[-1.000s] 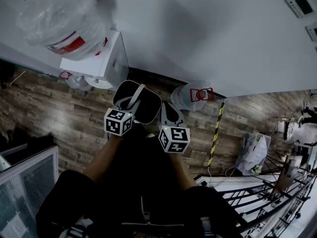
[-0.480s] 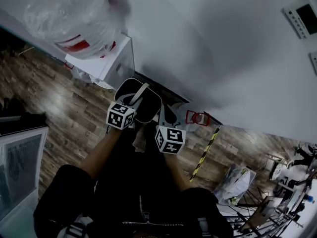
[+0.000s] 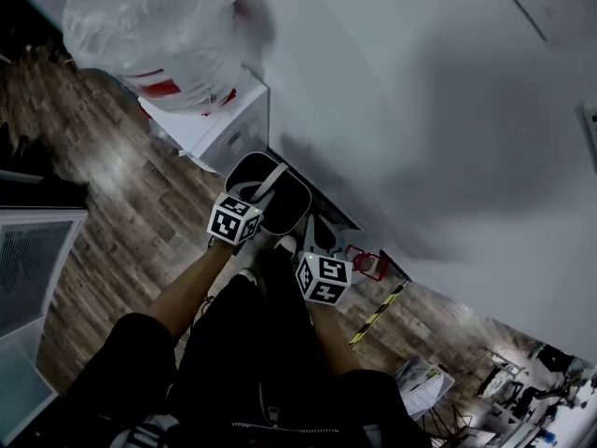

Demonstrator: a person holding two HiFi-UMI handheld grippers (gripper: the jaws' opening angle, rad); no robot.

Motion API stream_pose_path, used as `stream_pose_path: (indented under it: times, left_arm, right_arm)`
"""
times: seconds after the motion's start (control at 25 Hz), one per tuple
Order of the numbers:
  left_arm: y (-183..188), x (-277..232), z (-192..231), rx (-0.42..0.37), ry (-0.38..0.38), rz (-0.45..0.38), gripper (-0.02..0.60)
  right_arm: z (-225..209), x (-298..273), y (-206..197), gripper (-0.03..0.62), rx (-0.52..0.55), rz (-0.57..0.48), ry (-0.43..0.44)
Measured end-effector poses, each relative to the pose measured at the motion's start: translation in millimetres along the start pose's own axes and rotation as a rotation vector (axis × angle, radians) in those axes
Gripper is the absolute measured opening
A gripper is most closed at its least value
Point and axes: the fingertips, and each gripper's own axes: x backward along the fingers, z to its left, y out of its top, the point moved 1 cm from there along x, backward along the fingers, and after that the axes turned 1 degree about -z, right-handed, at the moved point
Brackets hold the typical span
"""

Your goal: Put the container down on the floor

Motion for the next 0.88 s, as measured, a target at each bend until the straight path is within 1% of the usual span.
stream_pose_path:
  times: [0.16,0.36,0.56,0.72,0.88]
  left_arm:
    - [-7.6,-32.5,14.7,0.007,0.002,-0.003,0.071]
    - [-38.6,-84.6,40.0,0.000,-0.008,0.014,0.071]
    - [-70.7,-121.3,71.0,-0.022,0.000,0.004,0.071]
    - [-99.5,-156.0,86.4,-0.038,-0.012,0.006,0.071]
    - [-121.5,-191.7,109.8,-0.069,-0.028,0.015,0.071]
  right_arm:
    - [-9.1,-20.1,-13.4,0.009,0.010,0.001,-0.012]
    - [-24.0,-43.3,-54.9,0.009,-0.016,0.023,-0.014]
    - [-29.3,-74.0,-95.7,0.009,-0.053,0.018,0.029]
    - [-40.6,-99.5,-122.3,0.009,-0.023,0.014,0.027]
    - [-48.9,-142.2,-139.4,0.009,-0.011,-0.009,0.062]
